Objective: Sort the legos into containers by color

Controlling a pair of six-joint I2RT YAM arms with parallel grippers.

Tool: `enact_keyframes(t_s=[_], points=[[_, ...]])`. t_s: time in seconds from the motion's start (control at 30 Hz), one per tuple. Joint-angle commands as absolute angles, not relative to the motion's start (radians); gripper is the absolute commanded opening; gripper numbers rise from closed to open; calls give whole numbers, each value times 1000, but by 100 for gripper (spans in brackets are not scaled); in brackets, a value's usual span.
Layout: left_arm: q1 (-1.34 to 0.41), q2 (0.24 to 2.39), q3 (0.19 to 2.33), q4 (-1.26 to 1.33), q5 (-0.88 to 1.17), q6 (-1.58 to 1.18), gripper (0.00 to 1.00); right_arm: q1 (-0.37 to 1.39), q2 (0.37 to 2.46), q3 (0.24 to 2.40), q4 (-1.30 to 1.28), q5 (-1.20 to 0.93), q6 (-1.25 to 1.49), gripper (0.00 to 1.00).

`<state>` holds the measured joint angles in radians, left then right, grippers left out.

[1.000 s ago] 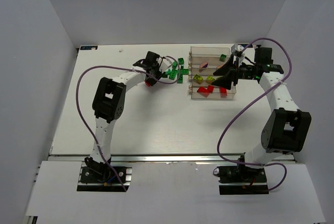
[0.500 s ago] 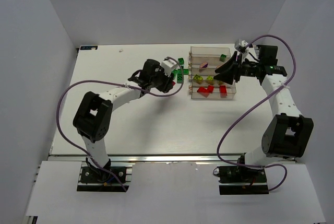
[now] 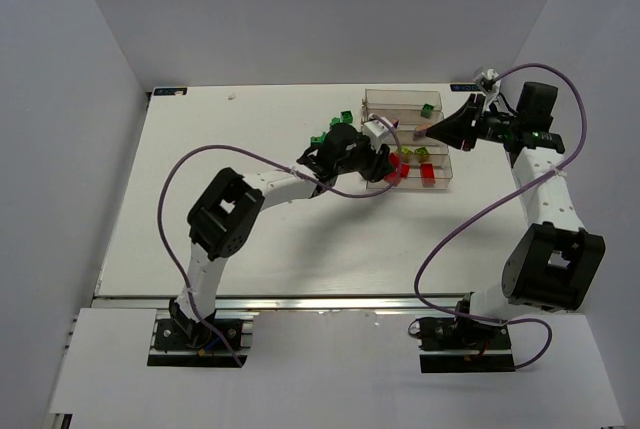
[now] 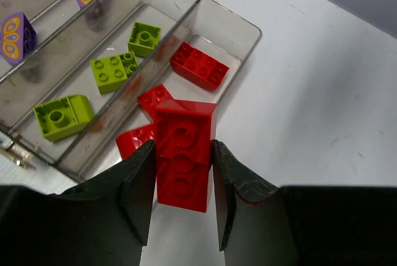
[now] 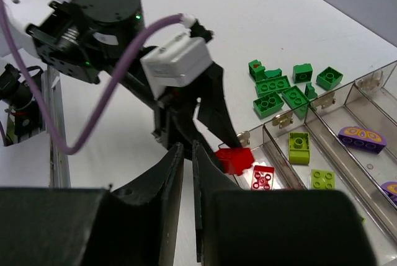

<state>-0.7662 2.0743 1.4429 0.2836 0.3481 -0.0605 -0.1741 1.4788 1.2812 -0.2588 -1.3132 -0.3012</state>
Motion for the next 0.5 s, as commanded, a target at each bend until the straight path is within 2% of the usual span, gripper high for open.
enact_keyframes(t_s=[0.0,0.2,0.37,0.47], points=[[-764,2112,1548,347,331,-75,1,-190,1447,1273,-264,-1348,-305,16],[-764,2218,1679,305,288,-46,5,-204,1450,1282,-331,-1348,-376,18],[-764,2238,1687,279,272,-38,40,-204,1456,1282,-341,-1344,-390,27],[-765,2237,1681,270,268,-38,48,-206,1462,1282,-337,-1336,-396,32]])
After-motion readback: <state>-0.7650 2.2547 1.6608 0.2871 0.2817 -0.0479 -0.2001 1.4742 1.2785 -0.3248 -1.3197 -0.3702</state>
